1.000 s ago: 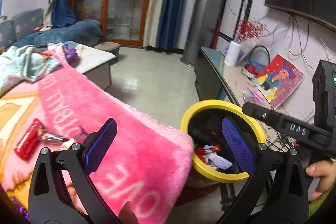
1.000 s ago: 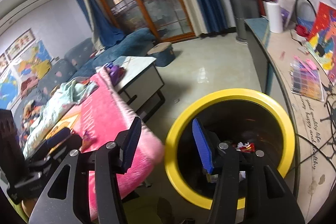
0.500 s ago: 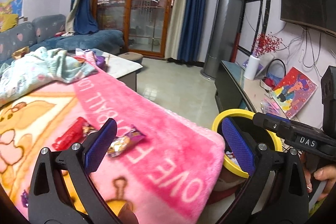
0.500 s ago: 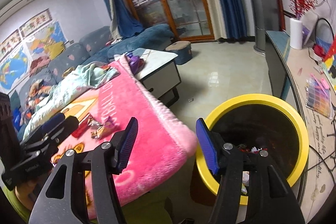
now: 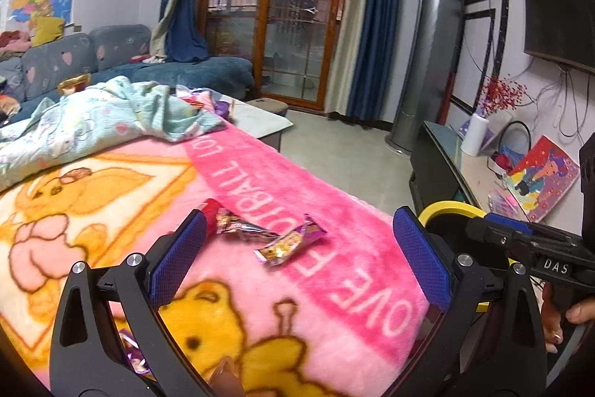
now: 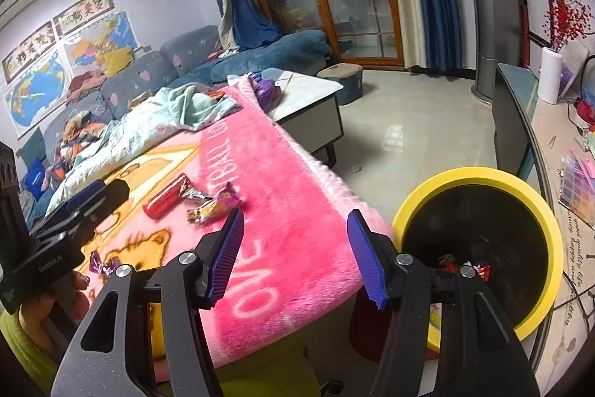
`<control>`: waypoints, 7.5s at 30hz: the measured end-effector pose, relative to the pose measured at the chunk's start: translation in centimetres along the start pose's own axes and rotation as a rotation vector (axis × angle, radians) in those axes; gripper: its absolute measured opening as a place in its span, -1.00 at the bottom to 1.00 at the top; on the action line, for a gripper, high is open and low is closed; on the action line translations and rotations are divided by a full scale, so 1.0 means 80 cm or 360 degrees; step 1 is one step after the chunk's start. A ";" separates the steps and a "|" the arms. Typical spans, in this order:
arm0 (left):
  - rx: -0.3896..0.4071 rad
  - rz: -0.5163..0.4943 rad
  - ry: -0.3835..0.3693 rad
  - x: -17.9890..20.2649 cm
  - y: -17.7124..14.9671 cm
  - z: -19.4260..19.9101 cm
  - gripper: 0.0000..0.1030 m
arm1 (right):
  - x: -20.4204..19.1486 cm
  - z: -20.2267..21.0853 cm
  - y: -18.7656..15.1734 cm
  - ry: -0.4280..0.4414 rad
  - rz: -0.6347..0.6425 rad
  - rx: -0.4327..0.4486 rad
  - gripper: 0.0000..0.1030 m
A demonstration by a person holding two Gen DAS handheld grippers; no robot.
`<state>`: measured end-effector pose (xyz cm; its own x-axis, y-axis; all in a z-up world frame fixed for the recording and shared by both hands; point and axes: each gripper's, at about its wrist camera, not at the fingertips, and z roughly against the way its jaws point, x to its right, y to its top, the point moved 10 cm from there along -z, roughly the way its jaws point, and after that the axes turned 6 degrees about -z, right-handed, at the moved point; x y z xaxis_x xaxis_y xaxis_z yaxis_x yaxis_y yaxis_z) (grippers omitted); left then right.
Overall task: Collect trash
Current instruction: 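Move both open tools back over the wrappers and red bottle on the blanket, then grasp the purple wrapper with the left tool while the right tool grasps the brown chocolate bar wrapper, then carry the purple wrapper and chocolate bar wrapper over the yellow-rimmed bin with both tools, then open both tools to drop the purple and chocolate wrappers into the bin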
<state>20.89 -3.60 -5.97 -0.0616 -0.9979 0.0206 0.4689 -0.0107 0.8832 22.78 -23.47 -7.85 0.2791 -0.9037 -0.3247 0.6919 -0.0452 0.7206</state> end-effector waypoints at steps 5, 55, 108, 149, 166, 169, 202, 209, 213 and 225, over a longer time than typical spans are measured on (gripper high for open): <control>0.0002 0.0030 0.0058 -0.027 -0.004 0.011 0.78 | -0.022 -0.009 -0.008 0.0022 0.0056 -0.0038 0.10; -0.0619 0.0308 0.0140 -0.156 -0.169 0.010 0.55 | -0.196 -0.248 -0.045 0.0040 0.0723 -0.0510 0.11; -0.0277 0.0065 -0.0211 -0.017 -0.037 0.006 -0.58 | -0.081 -0.076 0.053 0.0389 -0.0013 -0.0073 -0.57; -0.0238 -0.0255 -0.0570 0.195 0.004 -0.051 -0.58 | 0.210 0.006 0.067 -0.0310 -0.0490 0.0193 -0.57; -0.0264 -0.0428 -0.0637 0.274 -0.007 -0.085 -0.57 | 0.303 0.025 0.040 -0.0384 -0.0754 0.0197 -0.57; -0.0263 -0.0448 -0.0653 0.285 -0.004 -0.091 -0.57 | 0.311 0.027 0.036 -0.0373 -0.0773 0.0185 -0.57; -0.0421 -0.0445 -0.0748 0.344 -0.044 -0.159 -0.02 | 0.354 0.021 0.017 -0.0340 -0.0945 0.0149 -0.24; -0.0398 -0.0388 -0.0739 0.332 -0.036 -0.153 0.73 | 0.349 0.022 0.020 -0.0360 -0.0914 0.0152 -0.07; -0.0366 -0.0353 -0.0701 0.317 -0.029 -0.146 0.78 | 0.337 0.025 0.026 -0.0401 -0.0838 0.0166 0.10; -0.0206 -0.0291 -0.0510 0.247 0.001 -0.116 0.78 | 0.262 0.019 0.043 -0.0331 -0.0640 0.0158 0.23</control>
<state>27.88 -23.92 -9.86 -0.4169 -0.9084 0.0315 0.5309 -0.2152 0.8196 29.99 -43.22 -11.20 -0.1449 -0.8718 -0.4680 0.6478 -0.4411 0.6211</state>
